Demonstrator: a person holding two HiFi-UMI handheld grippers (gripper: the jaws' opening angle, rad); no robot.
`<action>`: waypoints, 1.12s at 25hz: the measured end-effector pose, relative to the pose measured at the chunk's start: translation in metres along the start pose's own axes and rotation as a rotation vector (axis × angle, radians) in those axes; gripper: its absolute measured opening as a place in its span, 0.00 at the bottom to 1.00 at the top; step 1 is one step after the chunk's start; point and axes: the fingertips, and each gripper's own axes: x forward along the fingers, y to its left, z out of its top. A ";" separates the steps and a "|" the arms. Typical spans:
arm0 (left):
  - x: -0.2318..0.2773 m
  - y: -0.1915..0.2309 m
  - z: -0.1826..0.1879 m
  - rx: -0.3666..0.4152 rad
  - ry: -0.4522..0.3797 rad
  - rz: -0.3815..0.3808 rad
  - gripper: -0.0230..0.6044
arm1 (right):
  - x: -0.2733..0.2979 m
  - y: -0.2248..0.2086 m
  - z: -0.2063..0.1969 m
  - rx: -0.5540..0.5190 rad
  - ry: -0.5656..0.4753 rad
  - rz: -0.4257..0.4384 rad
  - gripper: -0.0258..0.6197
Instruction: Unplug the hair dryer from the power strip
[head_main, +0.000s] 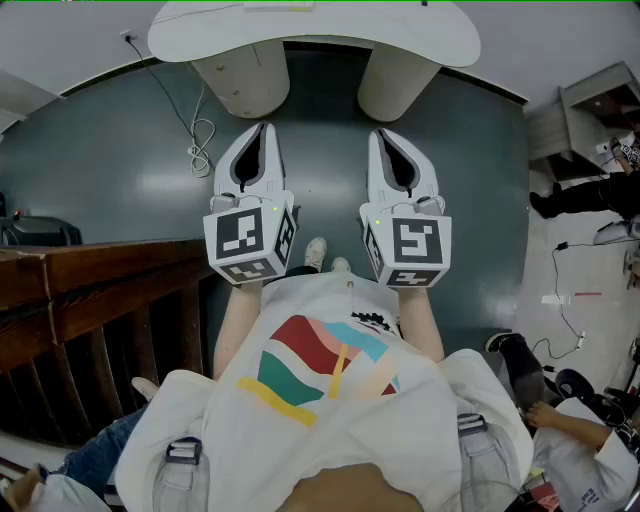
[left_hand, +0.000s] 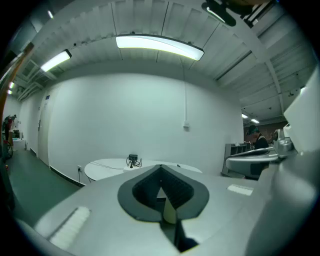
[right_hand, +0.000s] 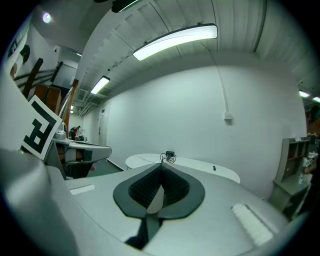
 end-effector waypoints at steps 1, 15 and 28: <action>-0.002 0.001 -0.001 -0.001 0.001 -0.001 0.03 | -0.001 0.002 -0.001 -0.002 0.001 0.000 0.06; 0.006 0.028 0.002 -0.028 -0.006 -0.012 0.03 | 0.022 0.022 0.000 0.043 0.001 0.041 0.06; 0.055 0.068 0.000 -0.063 -0.001 -0.009 0.03 | 0.058 0.018 -0.012 0.071 0.041 0.050 0.06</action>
